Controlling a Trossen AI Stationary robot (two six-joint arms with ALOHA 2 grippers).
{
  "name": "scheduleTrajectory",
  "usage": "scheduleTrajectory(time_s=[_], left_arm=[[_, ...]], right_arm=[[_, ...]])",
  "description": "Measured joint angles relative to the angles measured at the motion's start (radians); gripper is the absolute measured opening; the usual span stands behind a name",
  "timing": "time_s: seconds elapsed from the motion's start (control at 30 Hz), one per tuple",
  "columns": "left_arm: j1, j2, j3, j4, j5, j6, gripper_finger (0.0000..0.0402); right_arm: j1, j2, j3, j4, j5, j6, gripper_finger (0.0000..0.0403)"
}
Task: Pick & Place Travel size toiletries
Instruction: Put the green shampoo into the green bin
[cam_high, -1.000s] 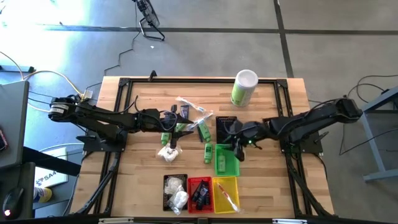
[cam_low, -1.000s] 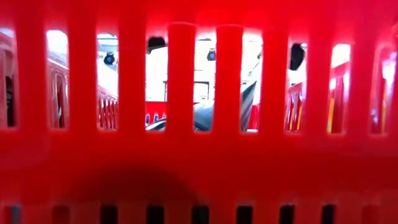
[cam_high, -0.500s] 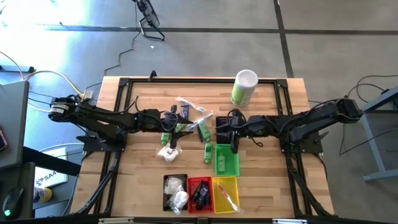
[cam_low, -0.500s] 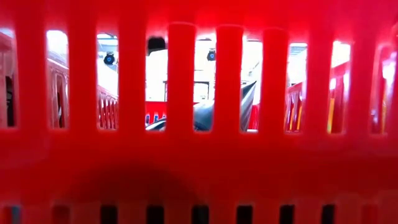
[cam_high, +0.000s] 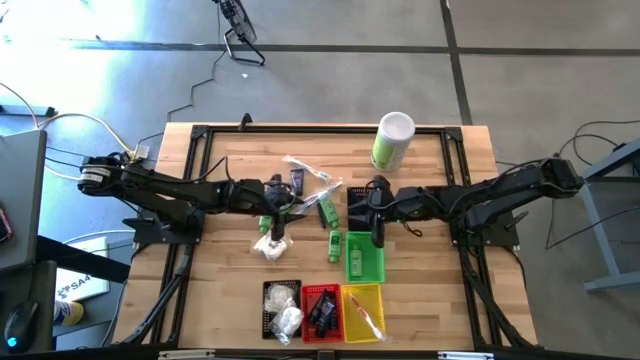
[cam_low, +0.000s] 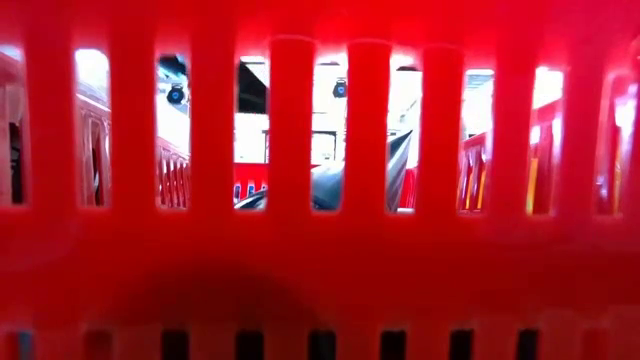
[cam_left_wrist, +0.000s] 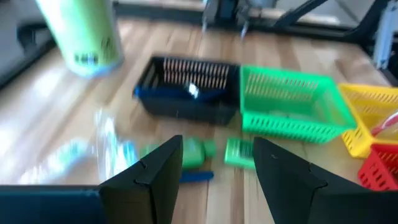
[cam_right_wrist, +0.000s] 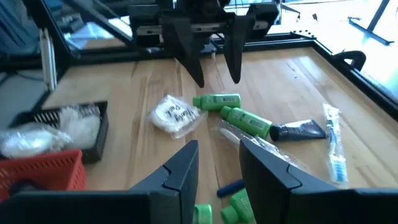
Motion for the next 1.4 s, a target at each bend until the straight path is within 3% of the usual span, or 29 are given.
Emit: scheduleTrajectory(time_s=[0.23,0.6,0.9,1.4], left_arm=[[0.0,0.0,0.0,-0.207,-0.035,-0.189,0.0189],[0.001,0.0,0.0,-0.484,-0.227,-0.515,0.0189],[0.0,0.0,0.0,-0.74,-0.219,-0.9,0.0189],[0.0,0.0,0.0,-0.755,-0.218,-0.941,0.0189]], right_arm=[[0.0,0.0,0.0,-0.028,0.0,-0.044,0.0109],[0.0,0.0,0.0,-0.028,0.0,-0.044,0.0109],[0.0,0.0,0.0,-0.027,0.005,-0.044,0.0109],[0.0,0.0,0.0,-0.028,0.006,-0.041,0.0109]])
